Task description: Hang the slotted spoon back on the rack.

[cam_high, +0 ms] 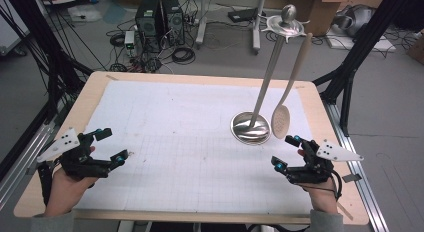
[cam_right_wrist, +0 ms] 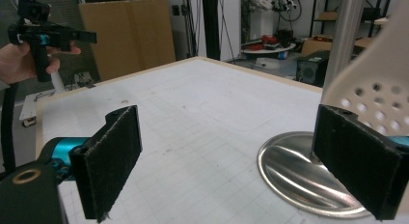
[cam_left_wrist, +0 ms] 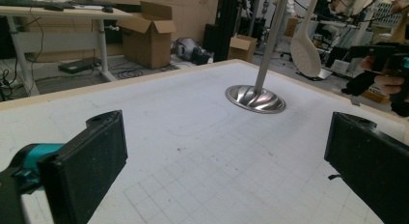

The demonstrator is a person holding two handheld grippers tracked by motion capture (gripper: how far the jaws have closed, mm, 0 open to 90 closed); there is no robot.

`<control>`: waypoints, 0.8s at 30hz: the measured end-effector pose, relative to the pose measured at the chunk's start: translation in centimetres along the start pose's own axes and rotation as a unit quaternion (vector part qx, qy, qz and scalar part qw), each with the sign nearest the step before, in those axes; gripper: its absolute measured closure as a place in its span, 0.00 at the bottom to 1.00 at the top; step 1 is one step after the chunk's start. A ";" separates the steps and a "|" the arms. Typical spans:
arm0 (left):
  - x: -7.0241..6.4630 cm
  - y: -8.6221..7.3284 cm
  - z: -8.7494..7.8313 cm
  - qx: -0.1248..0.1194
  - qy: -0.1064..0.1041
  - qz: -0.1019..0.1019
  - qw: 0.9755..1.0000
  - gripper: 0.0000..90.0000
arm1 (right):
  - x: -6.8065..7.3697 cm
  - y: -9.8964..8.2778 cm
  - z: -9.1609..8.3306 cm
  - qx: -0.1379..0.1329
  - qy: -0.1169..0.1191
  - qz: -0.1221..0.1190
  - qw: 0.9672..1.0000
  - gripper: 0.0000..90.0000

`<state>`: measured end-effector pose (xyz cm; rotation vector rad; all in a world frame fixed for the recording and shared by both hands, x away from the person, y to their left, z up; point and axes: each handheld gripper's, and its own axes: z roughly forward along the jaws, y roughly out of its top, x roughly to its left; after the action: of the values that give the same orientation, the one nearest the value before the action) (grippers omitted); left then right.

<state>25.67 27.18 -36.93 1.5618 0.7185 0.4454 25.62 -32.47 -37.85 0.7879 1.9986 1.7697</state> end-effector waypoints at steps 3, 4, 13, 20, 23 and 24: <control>0.1 0.0 0.0 -0.003 -0.001 -0.001 1.000 0.02 | -0.1 -0.3 -0.2 0.010 -0.008 -0.006 1.000 0.10; 0.1 0.0 -0.1 -0.002 -0.001 0.000 1.000 0.02 | -0.1 -0.3 -0.3 0.007 -0.008 -0.001 1.000 0.10; 0.5 -0.3 -0.4 -0.005 0.000 -0.003 1.000 0.02 | -0.2 -0.2 -1.3 -0.012 -0.016 -0.007 1.000 0.10; 1.1 -0.8 -0.8 -0.006 0.006 -0.006 1.000 0.02 | -0.5 -0.3 -2.1 -0.006 -0.019 -0.015 1.000 0.10; 1.3 -1.1 -1.0 -0.006 0.010 -0.008 1.000 0.02 | -0.8 -0.4 -2.5 -0.007 -0.021 -0.017 1.000 0.10; 1.4 -1.2 -1.0 -0.006 0.012 -0.009 1.000 0.02 | -0.9 -0.5 -2.7 -0.011 -0.023 -0.016 1.000 0.10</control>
<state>25.80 28.90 -38.13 1.5396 0.7476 0.4545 24.64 -35.15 -37.99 0.7772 1.9486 1.7377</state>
